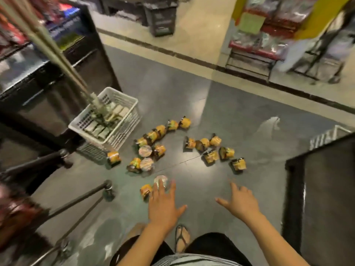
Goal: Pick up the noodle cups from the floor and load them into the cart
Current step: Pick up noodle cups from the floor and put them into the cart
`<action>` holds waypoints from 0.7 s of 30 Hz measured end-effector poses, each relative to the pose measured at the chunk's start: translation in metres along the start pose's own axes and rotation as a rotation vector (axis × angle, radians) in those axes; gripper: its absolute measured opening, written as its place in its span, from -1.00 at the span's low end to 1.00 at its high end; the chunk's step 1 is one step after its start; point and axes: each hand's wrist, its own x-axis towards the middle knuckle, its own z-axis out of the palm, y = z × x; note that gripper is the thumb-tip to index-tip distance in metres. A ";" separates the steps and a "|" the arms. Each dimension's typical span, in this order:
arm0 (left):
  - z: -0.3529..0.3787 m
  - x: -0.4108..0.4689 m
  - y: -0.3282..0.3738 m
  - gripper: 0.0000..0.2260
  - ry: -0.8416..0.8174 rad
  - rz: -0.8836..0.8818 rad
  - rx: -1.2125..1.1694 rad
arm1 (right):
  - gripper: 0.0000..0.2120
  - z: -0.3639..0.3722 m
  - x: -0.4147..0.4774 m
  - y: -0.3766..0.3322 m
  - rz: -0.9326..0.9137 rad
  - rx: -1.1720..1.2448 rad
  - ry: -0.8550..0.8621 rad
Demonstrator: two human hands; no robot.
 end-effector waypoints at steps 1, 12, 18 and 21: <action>-0.004 0.008 0.009 -0.18 -0.005 0.023 0.021 | -0.06 0.000 0.004 0.011 0.031 0.039 -0.017; -0.020 0.123 0.062 -0.20 -0.176 0.158 0.168 | -0.06 -0.003 0.079 0.048 0.269 0.294 -0.210; -0.066 0.242 0.096 -0.14 -0.177 0.167 0.094 | -0.08 -0.062 0.142 0.071 0.385 0.305 -0.248; -0.082 0.295 0.113 -0.07 -0.145 0.181 0.107 | -0.11 -0.085 0.185 0.080 0.413 0.300 -0.191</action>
